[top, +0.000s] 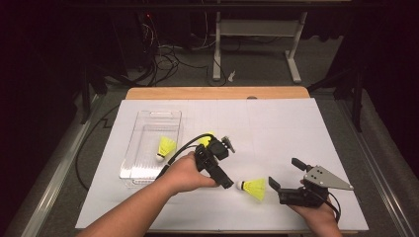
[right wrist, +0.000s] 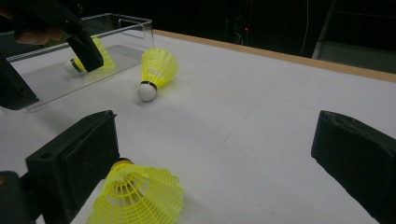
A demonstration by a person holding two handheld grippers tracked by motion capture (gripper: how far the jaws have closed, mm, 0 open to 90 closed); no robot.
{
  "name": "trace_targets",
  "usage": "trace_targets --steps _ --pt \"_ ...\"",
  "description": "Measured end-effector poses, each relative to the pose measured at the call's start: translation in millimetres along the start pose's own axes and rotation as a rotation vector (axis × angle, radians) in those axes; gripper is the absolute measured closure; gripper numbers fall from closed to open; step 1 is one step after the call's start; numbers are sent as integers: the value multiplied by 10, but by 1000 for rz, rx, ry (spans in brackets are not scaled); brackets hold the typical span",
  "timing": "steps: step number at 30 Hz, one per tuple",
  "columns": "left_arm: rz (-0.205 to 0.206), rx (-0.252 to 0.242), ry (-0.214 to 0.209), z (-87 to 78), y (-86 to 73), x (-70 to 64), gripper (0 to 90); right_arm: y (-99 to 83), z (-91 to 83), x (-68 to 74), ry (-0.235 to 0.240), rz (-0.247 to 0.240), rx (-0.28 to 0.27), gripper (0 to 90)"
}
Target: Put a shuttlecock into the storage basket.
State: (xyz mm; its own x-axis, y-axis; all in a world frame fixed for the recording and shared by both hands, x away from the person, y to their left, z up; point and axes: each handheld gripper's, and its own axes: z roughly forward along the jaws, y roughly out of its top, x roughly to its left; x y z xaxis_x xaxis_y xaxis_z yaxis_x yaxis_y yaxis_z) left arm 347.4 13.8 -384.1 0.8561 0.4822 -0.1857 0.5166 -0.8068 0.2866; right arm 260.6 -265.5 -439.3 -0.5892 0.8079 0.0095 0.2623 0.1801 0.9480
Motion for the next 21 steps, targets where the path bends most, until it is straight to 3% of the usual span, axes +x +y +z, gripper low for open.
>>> trace_targets --steps 5,18,21 --pt "39 -5 -21 56 9 -52 9 0 5 7 7 -3 3 12" --pt "92 13 -27 245 66 -136 47 -3 -23 -21 -7 11 3 13" --pt "99 15 -45 286 89 -147 81 -5 -23 -22 -4 13 4 14"
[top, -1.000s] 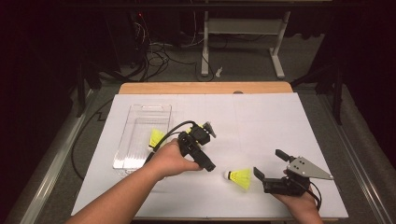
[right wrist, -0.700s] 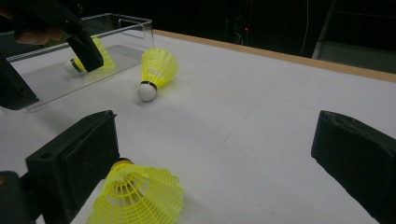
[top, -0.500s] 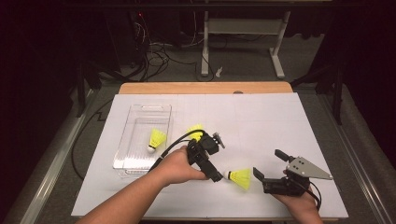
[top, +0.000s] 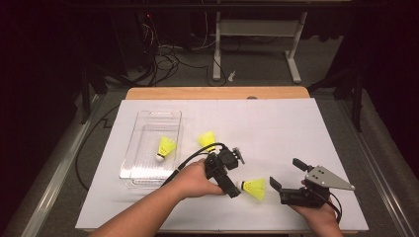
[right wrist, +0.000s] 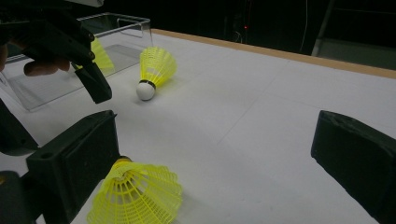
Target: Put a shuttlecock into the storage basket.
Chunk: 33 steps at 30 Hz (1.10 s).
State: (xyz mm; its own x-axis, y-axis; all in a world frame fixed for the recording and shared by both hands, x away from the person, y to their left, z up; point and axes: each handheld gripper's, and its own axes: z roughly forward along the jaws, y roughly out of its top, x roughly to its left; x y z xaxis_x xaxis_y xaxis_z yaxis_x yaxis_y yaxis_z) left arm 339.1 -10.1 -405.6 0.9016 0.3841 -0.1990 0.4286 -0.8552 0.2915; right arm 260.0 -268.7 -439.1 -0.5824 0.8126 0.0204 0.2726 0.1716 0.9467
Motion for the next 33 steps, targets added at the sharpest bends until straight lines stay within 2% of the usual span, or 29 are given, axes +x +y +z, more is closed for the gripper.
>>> trace_targets --steps 2,10,15,23,33 --pt "5 -7 -15 28 16 0 106 0 -2 -1 1 0 2 15" --pt "46 -2 -2 168 75 -8 202 1 -13 -9 1 3 0 19" --pt "53 1 -3 235 99 12 279 -1 -10 -14 7 7 1 24" --pt "87 4 2 289 125 11 421 -3 -7 -12 10 5 2 27" --pt "95 13 11 349 170 5 434 -6 -2 -10 11 3 3 28"
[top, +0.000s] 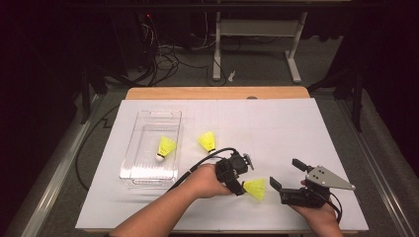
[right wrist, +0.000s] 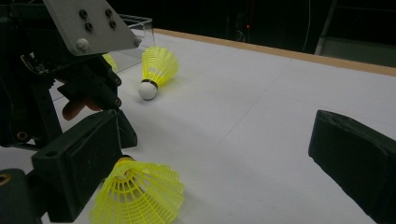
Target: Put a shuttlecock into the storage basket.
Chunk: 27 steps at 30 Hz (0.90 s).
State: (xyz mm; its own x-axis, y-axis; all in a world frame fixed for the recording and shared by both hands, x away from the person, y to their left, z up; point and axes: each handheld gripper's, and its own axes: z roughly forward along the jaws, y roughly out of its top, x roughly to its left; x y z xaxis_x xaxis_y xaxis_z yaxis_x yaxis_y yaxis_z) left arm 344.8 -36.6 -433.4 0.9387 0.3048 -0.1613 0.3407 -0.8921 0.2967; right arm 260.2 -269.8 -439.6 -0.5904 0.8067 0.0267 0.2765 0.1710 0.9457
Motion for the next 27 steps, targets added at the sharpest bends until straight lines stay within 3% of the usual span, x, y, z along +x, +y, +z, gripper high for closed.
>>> trace_targets --steps 16,27 --pt "34 38 21 91 57 -22 478 -1 -5 -1 1 1 -1 29" --pt "49 36 46 83 45 -8 614 0 -6 0 0 2 -4 29"
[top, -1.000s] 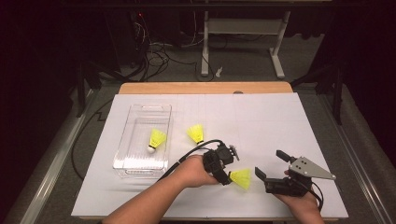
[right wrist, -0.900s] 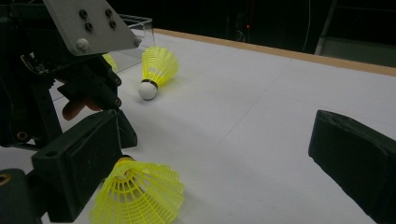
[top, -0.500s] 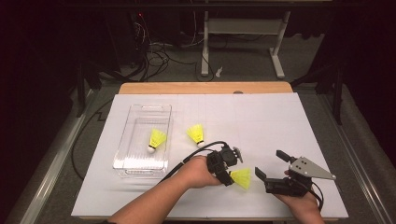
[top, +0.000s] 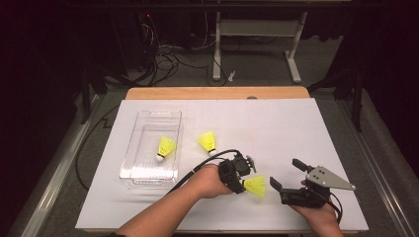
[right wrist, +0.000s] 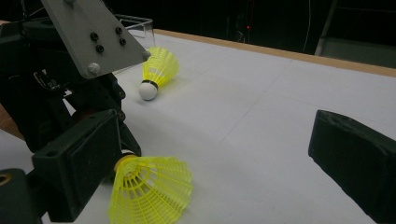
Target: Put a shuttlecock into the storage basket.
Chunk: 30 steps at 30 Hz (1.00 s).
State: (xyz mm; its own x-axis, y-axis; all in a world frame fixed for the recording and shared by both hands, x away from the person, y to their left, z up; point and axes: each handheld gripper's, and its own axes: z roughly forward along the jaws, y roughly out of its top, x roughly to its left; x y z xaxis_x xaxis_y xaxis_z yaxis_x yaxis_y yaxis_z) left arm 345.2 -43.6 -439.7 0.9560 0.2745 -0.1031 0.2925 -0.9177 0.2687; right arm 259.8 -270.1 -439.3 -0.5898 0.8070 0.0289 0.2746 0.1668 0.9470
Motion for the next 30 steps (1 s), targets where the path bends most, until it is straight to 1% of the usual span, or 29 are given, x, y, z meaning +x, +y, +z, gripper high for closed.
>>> trace_targets --steps 4,24,28,30 --pt "4 2 1 0 0 -1 619 0 0 1 0 0 0 29" --pt "-3 1 1 0 2 0 625 1 -7 -1 -2 2 -3 30" --pt "-8 -8 -2 -17 1 7 626 1 -9 0 -3 2 -3 30" --pt "-18 -20 -1 -38 -6 6 626 1 -10 -4 -3 1 -4 29"
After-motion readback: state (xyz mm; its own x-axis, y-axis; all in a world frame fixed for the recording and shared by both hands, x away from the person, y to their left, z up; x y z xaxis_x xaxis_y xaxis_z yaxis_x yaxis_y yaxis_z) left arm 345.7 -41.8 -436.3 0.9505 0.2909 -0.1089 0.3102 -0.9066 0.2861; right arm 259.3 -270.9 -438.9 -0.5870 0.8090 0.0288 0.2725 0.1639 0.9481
